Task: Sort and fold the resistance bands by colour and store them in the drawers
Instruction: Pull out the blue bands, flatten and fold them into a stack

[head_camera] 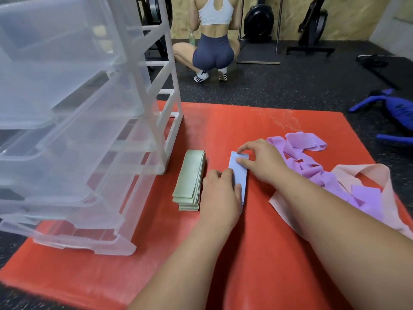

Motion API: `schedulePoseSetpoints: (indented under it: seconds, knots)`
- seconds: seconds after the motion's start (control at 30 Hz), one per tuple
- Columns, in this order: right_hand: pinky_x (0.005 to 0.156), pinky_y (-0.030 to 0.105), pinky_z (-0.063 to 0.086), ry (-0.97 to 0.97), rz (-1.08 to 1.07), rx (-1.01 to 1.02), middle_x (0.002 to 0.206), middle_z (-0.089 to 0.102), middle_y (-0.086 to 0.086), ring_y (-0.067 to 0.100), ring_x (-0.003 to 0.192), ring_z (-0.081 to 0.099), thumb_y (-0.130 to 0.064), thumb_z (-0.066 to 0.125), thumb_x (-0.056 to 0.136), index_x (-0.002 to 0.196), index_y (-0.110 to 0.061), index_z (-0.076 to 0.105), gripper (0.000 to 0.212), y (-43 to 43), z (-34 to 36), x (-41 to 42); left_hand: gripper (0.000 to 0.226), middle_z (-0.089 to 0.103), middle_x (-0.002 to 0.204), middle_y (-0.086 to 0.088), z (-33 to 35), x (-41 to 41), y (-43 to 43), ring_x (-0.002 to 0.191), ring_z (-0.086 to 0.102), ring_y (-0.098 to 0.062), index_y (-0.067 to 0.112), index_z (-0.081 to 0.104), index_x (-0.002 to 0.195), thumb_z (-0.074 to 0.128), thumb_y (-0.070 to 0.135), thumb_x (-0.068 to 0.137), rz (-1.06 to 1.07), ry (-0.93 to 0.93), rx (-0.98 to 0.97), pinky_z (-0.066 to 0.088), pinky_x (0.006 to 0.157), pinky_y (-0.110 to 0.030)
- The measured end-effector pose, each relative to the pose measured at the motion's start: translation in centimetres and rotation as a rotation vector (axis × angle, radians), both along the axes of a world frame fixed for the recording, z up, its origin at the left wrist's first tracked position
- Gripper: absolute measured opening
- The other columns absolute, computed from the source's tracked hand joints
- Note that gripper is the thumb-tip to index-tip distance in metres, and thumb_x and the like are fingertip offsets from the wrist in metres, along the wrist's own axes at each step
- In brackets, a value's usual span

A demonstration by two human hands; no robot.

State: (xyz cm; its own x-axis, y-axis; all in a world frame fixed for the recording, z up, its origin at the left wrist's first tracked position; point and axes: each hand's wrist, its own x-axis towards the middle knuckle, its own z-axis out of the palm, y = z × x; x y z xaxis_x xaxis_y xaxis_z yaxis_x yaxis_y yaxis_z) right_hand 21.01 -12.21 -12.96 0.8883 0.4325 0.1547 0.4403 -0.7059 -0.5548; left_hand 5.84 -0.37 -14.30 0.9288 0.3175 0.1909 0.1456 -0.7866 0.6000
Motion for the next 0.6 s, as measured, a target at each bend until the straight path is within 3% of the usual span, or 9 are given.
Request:
schedulePoseSetpoints:
  seconds: [0.1, 0.23, 0.5, 0.6]
  knots:
    - [0.098, 0.041, 0.048, -0.003, -0.010, -0.016, 0.120, 0.062, 0.003, 0.022, 0.112, 0.058, -0.037, 0.079, 0.086, 0.115, -0.037, 0.071, 0.029, -1.0, 0.8, -1.1, 0.046, 0.054, 0.130, -0.011, 0.6, -0.6, 0.0, 0.117, 0.054, -0.034, 0.020, 0.057, 0.143, 0.063, 0.037, 0.101, -0.022, 0.002, 0.008, 0.046, 0.103, -0.044]
    - [0.103, 0.040, 0.046, -0.059, 0.004, -0.097, 0.128, 0.063, 0.001, 0.024, 0.123, 0.055, -0.039, 0.081, 0.086, 0.119, -0.038, 0.070, 0.035, -3.7, 2.2, -3.7, 0.051, 0.053, 0.134, -0.010, 1.8, -2.0, 0.3, 0.123, 0.052, -0.034, 0.019, 0.056, 0.146, 0.066, 0.036, 0.099, -0.079, -0.016, 0.034, 0.045, 0.106, -0.045]
    - [0.103, 0.045, 0.046, -0.140, -0.093, -0.151, 0.119, 0.065, -0.007, 0.023, 0.118, 0.056, -0.032, 0.082, 0.082, 0.115, -0.039, 0.073, 0.035, -12.7, 2.9, -11.9, 0.054, 0.056, 0.134, -0.008, 2.7, -6.8, 0.4, 0.126, 0.048, -0.032, 0.021, 0.061, 0.140, 0.078, 0.032, 0.090, -0.307, -0.041, 0.159, 0.043, 0.109, -0.043]
    - [0.099, 0.049, 0.047, -0.126, -0.233, -0.192, 0.120, 0.066, -0.005, 0.027, 0.119, 0.052, -0.036, 0.072, 0.083, 0.115, -0.036, 0.074, 0.031, -14.9, 1.9, -15.8, 0.055, 0.054, 0.136, -0.004, 3.1, -8.3, -0.4, 0.128, 0.048, -0.029, 0.025, 0.060, 0.142, 0.075, 0.033, 0.090, -0.399, -0.014, 0.181, 0.042, 0.111, -0.041]
